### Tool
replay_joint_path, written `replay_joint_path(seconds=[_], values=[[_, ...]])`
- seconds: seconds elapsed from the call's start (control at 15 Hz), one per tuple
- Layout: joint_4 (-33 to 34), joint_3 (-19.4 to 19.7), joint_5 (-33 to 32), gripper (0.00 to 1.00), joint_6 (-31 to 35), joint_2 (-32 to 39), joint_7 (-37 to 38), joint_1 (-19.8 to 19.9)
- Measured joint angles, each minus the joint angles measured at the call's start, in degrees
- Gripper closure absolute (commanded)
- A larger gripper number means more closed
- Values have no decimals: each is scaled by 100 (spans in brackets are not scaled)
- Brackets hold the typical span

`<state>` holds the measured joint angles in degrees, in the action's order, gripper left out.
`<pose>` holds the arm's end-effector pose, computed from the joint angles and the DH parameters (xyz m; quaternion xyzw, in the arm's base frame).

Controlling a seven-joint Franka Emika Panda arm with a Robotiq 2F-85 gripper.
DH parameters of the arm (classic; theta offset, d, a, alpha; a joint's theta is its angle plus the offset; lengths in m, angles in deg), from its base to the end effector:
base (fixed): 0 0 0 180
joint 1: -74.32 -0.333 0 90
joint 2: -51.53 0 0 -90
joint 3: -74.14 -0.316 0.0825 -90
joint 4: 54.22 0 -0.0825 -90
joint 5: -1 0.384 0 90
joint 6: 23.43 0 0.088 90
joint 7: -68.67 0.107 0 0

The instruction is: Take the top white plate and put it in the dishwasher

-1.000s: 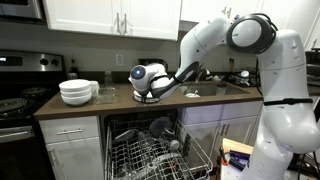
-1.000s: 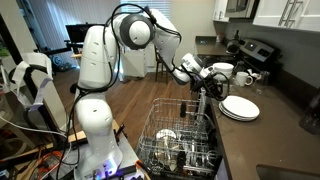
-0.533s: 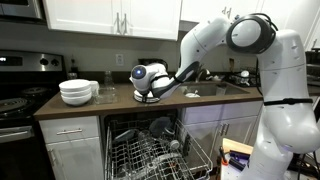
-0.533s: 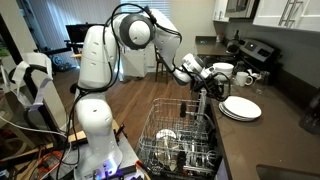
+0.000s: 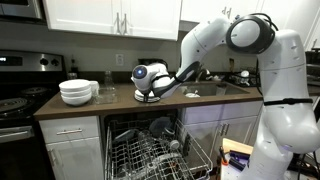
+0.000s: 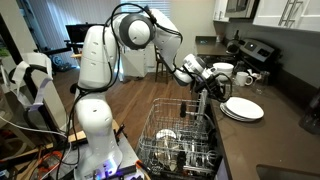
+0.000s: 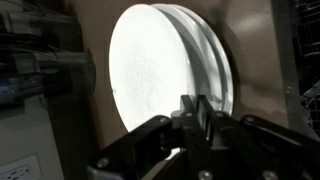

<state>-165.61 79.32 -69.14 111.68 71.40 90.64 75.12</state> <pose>0.6245 -0.0750 0.3178 0.8819 0.1881 0.0830 0.4242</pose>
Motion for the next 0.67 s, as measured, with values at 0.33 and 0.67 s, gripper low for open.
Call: replay_joint_path(seconds=[0.33, 0.67], values=[[0, -60, 0, 94, 0, -5, -9, -24], [-1, -216, 0, 95, 0, -80, -25, -58]])
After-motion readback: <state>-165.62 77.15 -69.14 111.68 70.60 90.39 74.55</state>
